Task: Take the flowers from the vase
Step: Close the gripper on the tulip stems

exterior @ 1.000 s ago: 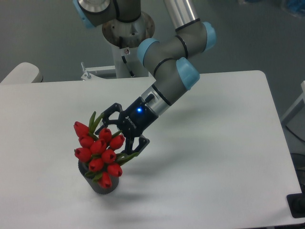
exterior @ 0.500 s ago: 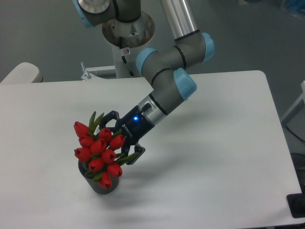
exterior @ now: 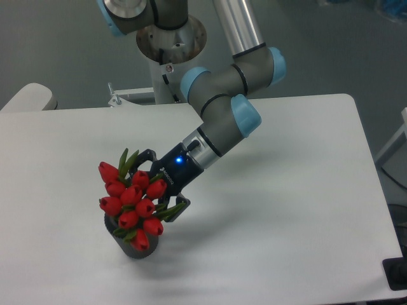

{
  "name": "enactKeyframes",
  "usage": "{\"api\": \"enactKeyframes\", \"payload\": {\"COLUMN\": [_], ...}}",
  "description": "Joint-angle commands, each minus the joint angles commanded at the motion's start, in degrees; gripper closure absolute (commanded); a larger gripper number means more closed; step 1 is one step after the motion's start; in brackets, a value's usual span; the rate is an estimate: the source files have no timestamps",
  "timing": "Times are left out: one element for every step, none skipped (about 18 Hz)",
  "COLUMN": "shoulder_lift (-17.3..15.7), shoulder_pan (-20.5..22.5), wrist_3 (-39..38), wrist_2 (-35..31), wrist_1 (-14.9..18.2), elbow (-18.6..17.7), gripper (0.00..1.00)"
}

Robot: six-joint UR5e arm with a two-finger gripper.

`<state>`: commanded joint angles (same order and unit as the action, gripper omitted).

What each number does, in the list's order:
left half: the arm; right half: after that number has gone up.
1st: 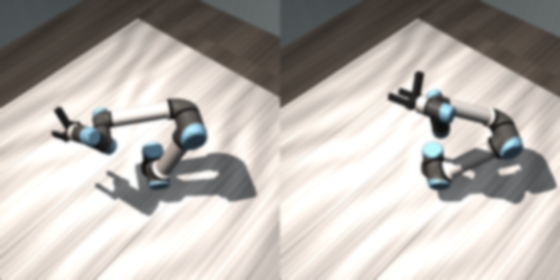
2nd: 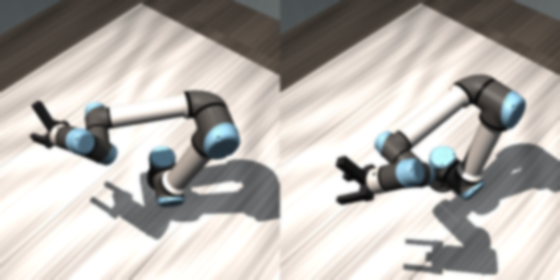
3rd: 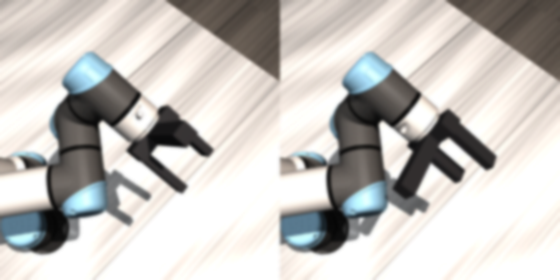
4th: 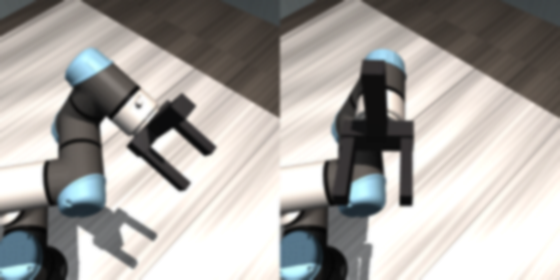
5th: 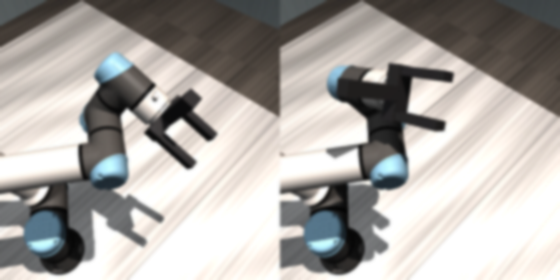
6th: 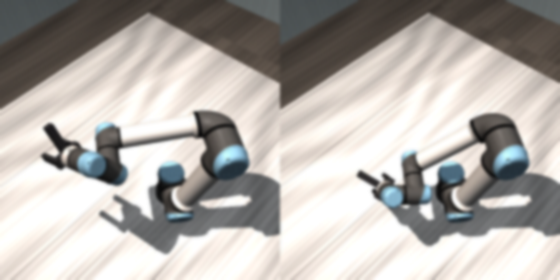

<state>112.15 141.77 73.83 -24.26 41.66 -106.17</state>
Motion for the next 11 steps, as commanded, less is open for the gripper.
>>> {"api": "enactKeyframes", "payload": {"shoulder_lift": [0.0,-0.1,-0.1,-0.1,0.0,0.0,0.0,0.0,0.0,0.0,0.0], "shoulder_pan": [-0.1,-0.1,0.0,0.0,0.0,0.1,0.2,0.3,0.3,0.3,0.3], "wrist_3": [-0.1,-0.1,-0.1,-0.1,-0.1,-0.1,-0.1,-0.1,0.0,0.0,0.0], "wrist_2": [0.0,0.0,0.0,0.0,0.1,0.3,0.4,0.4,0.4,0.4,0.4], "wrist_1": [0.0,0.0,0.0,0.0,0.0,0.0,0.0,0.0,0.0,-0.1,0.0], "elbow": [0.0,0.2,0.4,0.4,0.4,0.5,0.5,0.5,0.6,0.6,1.0], "gripper": [0.01,0.05,0.09,0.15,0.22,0.29,0.36,0.39,0.42,0.45,0.49]}}
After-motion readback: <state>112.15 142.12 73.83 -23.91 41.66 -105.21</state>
